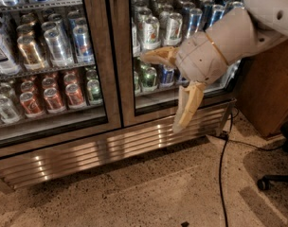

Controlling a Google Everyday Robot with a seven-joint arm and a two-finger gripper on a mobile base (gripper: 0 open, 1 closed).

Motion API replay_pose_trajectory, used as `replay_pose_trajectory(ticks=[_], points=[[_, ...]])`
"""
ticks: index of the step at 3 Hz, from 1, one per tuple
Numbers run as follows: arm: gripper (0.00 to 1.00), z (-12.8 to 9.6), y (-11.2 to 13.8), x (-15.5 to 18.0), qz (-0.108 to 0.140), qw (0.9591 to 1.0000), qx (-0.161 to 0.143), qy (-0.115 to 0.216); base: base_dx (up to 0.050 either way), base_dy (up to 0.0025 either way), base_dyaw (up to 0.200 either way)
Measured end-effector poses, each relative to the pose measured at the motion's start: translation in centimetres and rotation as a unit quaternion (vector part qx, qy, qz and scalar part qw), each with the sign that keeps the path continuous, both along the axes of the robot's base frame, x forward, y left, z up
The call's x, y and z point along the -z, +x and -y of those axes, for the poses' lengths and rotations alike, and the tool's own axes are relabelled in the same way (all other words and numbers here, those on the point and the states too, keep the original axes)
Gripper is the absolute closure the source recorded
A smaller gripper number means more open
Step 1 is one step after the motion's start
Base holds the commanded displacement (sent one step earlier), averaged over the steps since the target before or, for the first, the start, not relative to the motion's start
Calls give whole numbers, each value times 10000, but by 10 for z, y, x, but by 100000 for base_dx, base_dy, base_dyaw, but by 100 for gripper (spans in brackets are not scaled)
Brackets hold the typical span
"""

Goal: Open right fridge door

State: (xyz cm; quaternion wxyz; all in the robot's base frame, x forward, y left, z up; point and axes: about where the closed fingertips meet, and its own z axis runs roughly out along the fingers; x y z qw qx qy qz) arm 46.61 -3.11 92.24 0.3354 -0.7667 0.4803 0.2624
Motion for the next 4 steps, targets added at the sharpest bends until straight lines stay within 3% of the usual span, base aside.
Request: replay_pose_trajectory(ticks=[1,2,3,4], points=[[0,4,-5,-1,-148,9928,-434,1105,0,0,0],[0,4,-5,-1,-149,9928,-437,1108,0,0,0],[0,-4,-2,-3,-774,9863,-588,1329,0,0,0],[0,-15,6,-9,-1380,9772,-642,1482,0,0,0]])
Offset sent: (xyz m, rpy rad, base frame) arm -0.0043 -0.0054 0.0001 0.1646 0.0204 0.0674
